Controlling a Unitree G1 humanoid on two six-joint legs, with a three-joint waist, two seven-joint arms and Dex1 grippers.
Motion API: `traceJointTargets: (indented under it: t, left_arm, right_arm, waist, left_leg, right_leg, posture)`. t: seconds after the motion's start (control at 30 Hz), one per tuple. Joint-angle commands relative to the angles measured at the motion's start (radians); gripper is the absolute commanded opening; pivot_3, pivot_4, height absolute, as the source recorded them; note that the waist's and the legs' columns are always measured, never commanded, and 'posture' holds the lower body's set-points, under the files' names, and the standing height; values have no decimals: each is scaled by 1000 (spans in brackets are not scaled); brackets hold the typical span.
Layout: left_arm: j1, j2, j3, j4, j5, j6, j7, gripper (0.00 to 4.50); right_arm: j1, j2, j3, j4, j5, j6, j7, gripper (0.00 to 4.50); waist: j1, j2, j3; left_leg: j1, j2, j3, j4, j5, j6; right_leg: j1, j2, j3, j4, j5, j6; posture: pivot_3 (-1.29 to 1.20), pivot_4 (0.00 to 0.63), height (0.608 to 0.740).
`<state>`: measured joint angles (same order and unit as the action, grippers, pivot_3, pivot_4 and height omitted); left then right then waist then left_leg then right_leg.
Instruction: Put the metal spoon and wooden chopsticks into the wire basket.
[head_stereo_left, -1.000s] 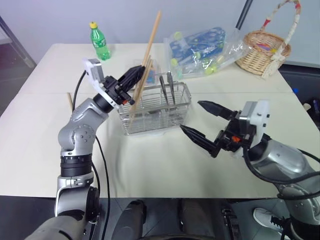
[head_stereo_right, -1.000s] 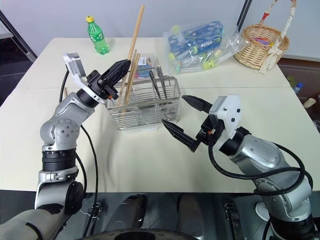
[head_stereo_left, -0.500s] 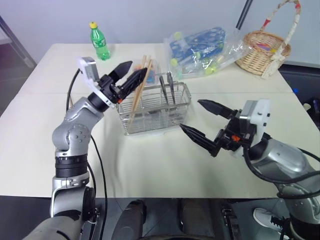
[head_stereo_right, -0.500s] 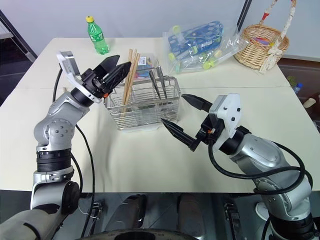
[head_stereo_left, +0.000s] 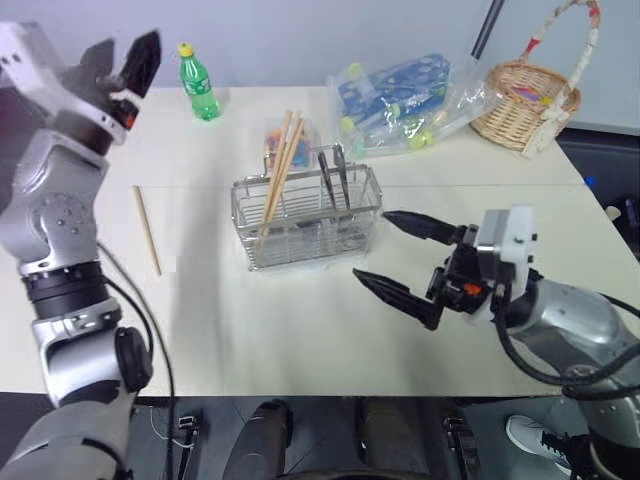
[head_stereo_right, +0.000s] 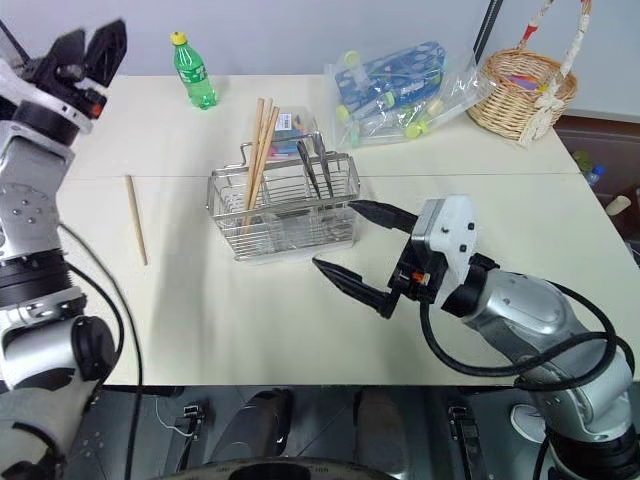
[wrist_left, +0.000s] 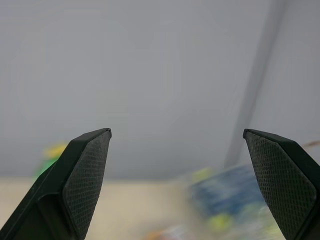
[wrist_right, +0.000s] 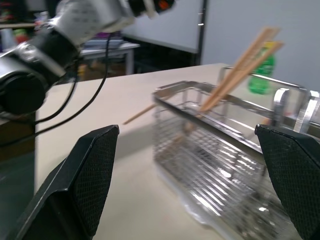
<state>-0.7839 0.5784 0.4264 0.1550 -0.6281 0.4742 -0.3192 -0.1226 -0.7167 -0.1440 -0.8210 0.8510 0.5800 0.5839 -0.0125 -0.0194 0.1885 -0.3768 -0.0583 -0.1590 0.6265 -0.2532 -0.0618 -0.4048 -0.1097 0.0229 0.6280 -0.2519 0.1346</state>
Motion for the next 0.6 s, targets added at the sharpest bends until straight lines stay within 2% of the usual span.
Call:
traceJointTargets:
  t: [0.03,0.17,0.27,0.43,0.6]
  left_arm:
    - [61,27,5,-53,53,55,75,4442]
    - [161,34,15,-113,113,190,225,4442]
    - [222,5,72,-139,135,301,366,4442]
    - [317,-12,90,-188,203,365,464,4442]
    - [308,-49,66,-125,264,384,523,4442]
  right_arm:
    - [5,-28,-32,-33,30,-18,46,4500]
    - [17,-59,-55,-21,45,-23,96,4500]
    - [20,-74,-66,0,41,-29,131,4500]
    - [32,-96,-63,19,2,-53,184,4500]
    - [12,-98,-36,61,-56,-91,233,4500]
  waist:
    - [1,0,0]
    - [1,-2,1]
    - [-1,-2,1]
    - [2,-2,1]
    - [7,-3,0]
  left_leg:
    - [0,0,0,0,0,0]
    - [0,0,-1,0,0,0]
    - [0,0,-1,0,0,0]
    - [0,0,-1,0,0,0]
    - [0,-1,-1,0,0,0]
  right_leg:
    - [0,0,0,0,0,0]
    - [0,0,0,0,0,0]
    - [0,0,0,0,0,0]
    - [0,0,0,0,0,0]
    - [0,-1,0,0,0,0]
  posture:
    - [0,150,740]
    - [0,150,740]
    - [0,150,740]
    - [0,150,740]
    - [0,150,740]
